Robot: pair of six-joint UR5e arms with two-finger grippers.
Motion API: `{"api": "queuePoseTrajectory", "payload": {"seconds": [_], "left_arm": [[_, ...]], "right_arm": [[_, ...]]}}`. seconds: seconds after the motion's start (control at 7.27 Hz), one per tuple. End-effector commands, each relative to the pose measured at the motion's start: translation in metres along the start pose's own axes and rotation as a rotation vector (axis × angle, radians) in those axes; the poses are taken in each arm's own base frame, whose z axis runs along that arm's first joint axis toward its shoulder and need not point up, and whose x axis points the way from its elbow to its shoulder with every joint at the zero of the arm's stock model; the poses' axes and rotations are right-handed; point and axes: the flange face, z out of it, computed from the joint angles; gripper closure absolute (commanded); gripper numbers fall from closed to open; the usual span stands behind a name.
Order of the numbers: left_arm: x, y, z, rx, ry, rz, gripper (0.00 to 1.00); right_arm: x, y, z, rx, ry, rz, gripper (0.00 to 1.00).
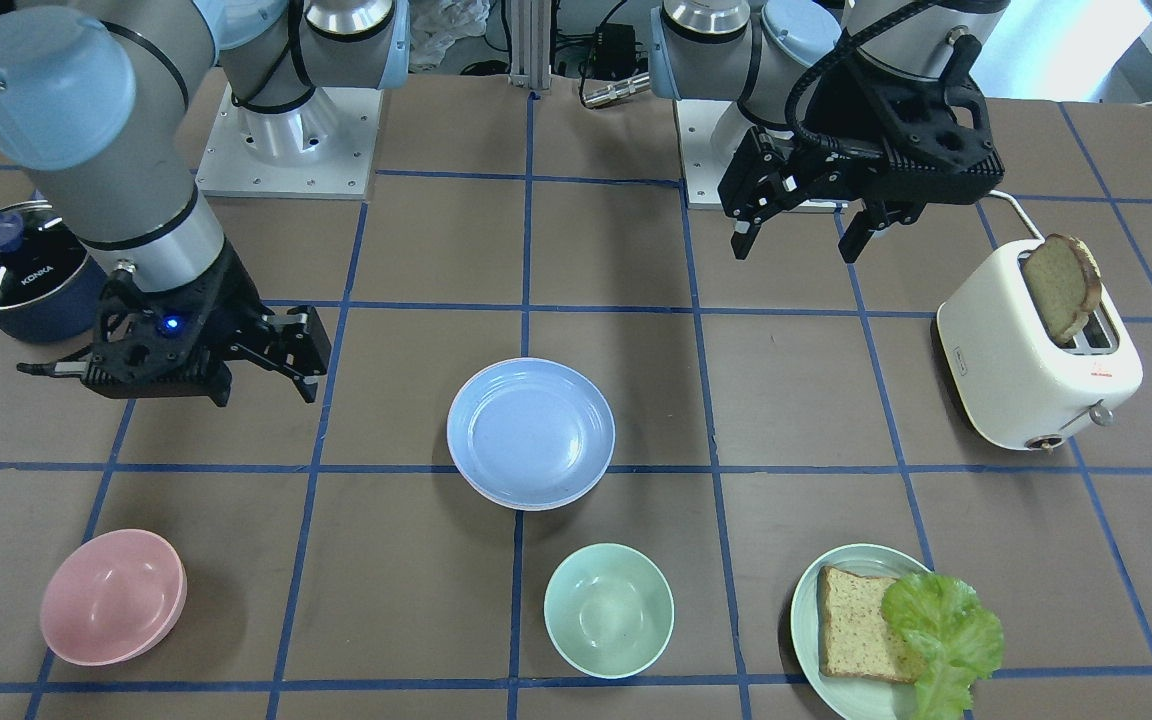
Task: Stack three plates with pink and blue
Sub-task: 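Open the right gripper and lift it away from the stack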
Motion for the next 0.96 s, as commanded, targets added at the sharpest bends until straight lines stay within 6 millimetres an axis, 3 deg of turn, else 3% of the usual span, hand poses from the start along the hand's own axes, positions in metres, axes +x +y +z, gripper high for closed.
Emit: {"api": "queuePoseTrajectory", "payload": {"seconds": [0.0, 0.41, 0.83], "left_arm": [[0.000, -0.001, 0.001, -0.001, -0.002, 0.001, 0.00], [0.001, 0.000, 0.001, -0.001, 0.000, 0.001, 0.00], [-0.001, 0.009, 0.004, -0.082, -0.011, -0.007, 0.00]], "right_arm": [[0.032, 0.016, -0.030, -0.021, 0.009, -0.036, 0.19], [0.028, 0.050, -0.080, -0.013, 0.011, -0.021, 0.17], [0.024, 0.048, -0.113, 0.004, 0.011, 0.010, 0.16]]}}
